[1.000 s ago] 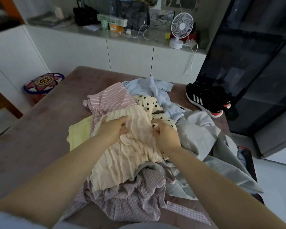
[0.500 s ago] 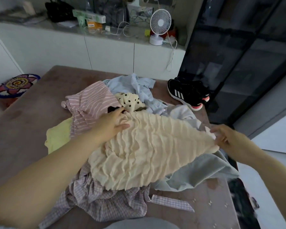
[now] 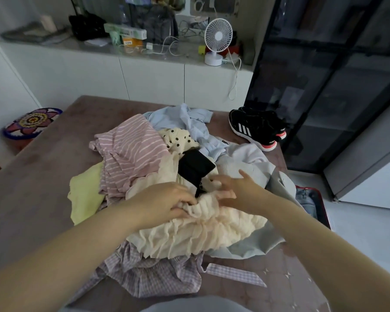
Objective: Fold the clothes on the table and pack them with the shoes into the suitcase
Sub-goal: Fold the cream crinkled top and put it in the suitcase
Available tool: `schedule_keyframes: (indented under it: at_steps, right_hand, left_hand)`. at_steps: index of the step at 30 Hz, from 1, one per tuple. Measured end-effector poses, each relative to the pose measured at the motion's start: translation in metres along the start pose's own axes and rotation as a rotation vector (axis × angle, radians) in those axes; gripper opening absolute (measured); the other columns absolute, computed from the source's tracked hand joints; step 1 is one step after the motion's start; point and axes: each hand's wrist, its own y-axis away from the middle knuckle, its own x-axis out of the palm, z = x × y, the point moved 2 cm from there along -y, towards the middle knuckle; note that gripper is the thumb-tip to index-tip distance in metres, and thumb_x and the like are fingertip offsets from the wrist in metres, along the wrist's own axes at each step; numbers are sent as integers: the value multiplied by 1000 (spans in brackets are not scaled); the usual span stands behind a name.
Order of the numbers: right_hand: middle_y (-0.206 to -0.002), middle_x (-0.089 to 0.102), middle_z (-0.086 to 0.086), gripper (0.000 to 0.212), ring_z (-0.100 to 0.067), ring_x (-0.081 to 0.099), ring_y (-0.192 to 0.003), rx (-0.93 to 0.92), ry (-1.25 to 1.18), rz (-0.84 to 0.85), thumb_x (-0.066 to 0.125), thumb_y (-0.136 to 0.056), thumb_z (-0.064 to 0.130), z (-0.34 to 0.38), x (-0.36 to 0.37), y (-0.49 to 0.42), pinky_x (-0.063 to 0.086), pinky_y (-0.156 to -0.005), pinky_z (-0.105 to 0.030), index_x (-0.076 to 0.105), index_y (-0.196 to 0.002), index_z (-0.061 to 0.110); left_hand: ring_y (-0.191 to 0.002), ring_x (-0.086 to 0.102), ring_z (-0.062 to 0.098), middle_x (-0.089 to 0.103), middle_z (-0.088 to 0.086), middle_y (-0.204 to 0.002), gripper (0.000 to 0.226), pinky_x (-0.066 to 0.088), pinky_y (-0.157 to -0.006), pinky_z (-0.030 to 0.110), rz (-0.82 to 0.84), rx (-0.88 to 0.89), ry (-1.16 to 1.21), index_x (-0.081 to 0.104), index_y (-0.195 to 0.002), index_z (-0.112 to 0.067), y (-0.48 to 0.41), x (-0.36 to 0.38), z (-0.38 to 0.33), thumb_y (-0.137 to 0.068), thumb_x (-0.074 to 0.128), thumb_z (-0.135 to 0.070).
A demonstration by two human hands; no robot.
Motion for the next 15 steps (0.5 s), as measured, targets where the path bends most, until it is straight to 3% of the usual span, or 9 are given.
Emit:
schedule_keyframes:
  at_steps: [2,4,6,10,13,15]
  right_hand:
    - [-105,63,11,37,-11,55,-100,-39,24,35,62,-86,34,-5,0,12,24,-110,-27,53,-121,31]
    - [-82,55,17,14,-11,48,-86,-44,60,59,64,-84,35,-12,-2,33,34,-81,-10,55,-93,38]
    - [-77,48,19,24,-7,43,-83,-23,120,97,66,-80,38,-18,0,57,32,-65,-10,43,-74,41]
    - [-79,49,20,17,1,41,-83,56,194,159,61,-80,49,-19,8,86,31,-65,-5,51,-87,37]
    - [-93,59,16,28,0,53,-85,85,2,59,58,-83,53,-11,6,69,43,-76,-13,57,-99,31]
    - [-108,61,11,27,-4,57,-94,63,-76,-92,54,-90,44,-3,8,46,46,-81,-21,59,-109,26]
  left_hand:
    - [-97,41,-13,45,-32,-106,40,29,-79,-1,19,-68,6,52,-124,-36,16,-3,8,-85,61,-39]
    - [-98,47,-9,49,-28,-111,45,34,-80,3,11,-159,44,47,-122,-41,28,-8,18,-81,64,-44]
    - [-91,53,-5,54,-23,-105,42,43,-79,12,-46,-240,105,48,-115,-42,34,-16,23,-77,67,-46]
    - [-85,58,5,60,-15,-96,29,49,-77,22,-338,-247,148,56,-108,-29,17,-29,22,-81,66,-33]
    - [-111,53,21,55,4,-122,52,45,-95,35,-506,-301,38,48,-127,-16,-14,-28,27,-81,68,-29]
    - [-124,44,29,44,11,-137,73,38,-100,39,-443,-487,71,32,-138,-12,-33,-21,42,-80,70,-33]
